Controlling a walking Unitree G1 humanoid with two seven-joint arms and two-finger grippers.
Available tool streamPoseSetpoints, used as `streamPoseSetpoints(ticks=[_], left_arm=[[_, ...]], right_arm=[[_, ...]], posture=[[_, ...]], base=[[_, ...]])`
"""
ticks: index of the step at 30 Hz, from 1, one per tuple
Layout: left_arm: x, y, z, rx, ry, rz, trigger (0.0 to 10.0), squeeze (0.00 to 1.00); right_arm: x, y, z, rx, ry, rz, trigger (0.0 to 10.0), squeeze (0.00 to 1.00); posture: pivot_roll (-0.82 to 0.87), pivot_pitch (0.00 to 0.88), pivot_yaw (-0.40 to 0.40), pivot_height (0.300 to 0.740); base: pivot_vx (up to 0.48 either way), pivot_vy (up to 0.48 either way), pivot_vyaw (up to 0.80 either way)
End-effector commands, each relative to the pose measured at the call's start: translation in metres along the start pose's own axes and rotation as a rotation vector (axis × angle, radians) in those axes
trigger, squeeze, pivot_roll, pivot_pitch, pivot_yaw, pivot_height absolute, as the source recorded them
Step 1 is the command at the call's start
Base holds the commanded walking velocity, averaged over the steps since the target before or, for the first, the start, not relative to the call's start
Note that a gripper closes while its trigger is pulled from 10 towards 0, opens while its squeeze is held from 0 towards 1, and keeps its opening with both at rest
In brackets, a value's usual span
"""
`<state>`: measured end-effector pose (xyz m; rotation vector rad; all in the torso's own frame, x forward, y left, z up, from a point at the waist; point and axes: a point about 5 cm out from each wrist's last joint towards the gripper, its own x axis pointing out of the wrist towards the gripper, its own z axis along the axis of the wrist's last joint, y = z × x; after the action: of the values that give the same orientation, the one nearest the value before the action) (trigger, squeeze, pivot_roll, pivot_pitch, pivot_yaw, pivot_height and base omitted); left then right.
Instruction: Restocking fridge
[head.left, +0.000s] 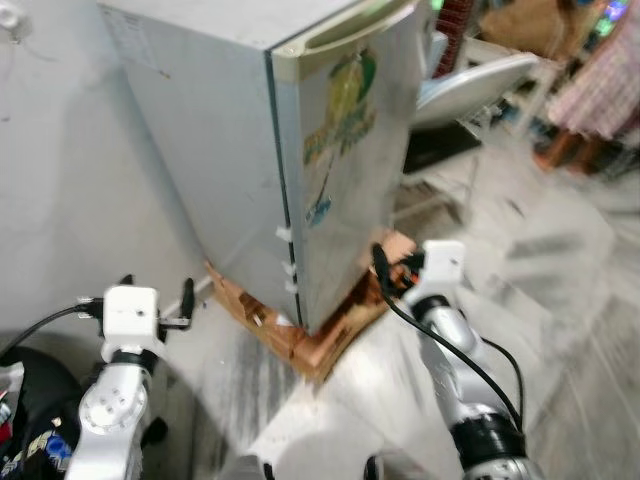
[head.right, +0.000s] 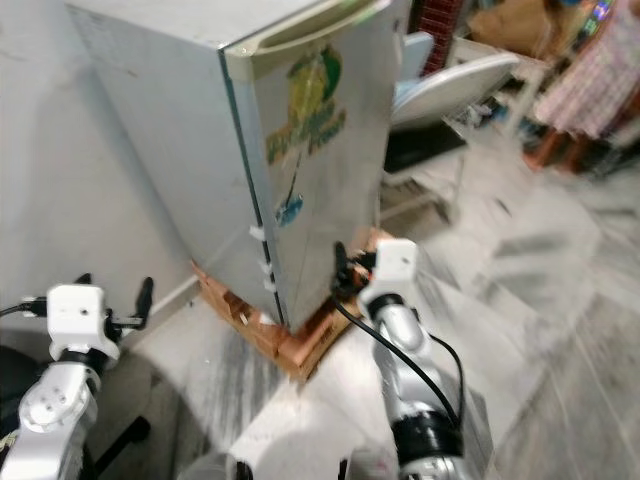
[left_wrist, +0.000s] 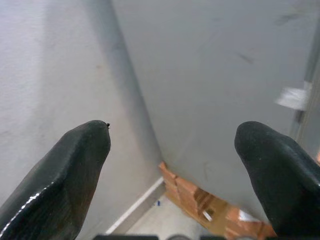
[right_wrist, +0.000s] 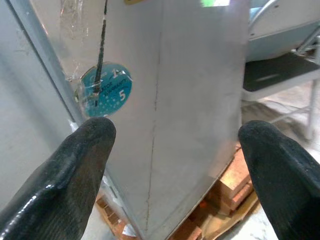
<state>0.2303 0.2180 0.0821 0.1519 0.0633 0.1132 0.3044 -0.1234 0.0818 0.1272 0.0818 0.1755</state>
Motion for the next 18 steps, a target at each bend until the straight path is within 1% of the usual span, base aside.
streamPoseSetpoints(ticks=[1,2,6,11,15,18], left_arm=[[-0.0002,-0.0074,0.0023,-0.011,0.0,-0.016,10.0,0.0],[-0.0007,-0.0082,0.0011,-0.031,0.011,-0.018,10.0,0.0],[-0.0024,-0.011,0.0011,-0.021,0.009,-0.047,10.0,0.0],[-0.0029,-0.0107,-0.0002,-0.041,0.023,-0.043,10.0,0.0],[-0.0029,-0.0106,-0.0003,-0.043,0.026,-0.044,10.0,0.0],[-0.0021,-0.0116,-0.0006,-0.041,0.028,-0.048,10.0,0.0]], right_arm=[[-0.0011,-0.0129,0.0036,-0.02,-0.009,-0.052,10.0,0.0],[-0.001,-0.0134,0.0032,-0.02,-0.007,-0.056,10.0,0.0],[-0.0016,-0.0119,0.0005,-0.019,-0.001,-0.054,10.0,0.0],[-0.0029,-0.0058,-0.0006,-0.029,-0.001,-0.03,10.0,0.0],[-0.0038,-0.0051,-0.0011,-0.031,0.0,-0.029,10.0,0.0],[-0.0039,-0.006,-0.001,-0.034,0.002,-0.029,10.0,0.0]], posture=[[0.04,0.087,0.043,0.74],[0.04,0.087,0.043,0.74],[0.04,0.089,0.041,0.74],[0.04,0.089,0.038,0.74],[0.04,0.09,0.035,0.74],[0.04,0.09,0.034,0.74]], base=[[0.0,0.0,-0.8],[0.0,0.0,-0.8],[0.0,0.0,-0.8],[0.0,0.0,-0.8],[0.0,0.0,-0.8],[0.0,0.325,-0.8]])
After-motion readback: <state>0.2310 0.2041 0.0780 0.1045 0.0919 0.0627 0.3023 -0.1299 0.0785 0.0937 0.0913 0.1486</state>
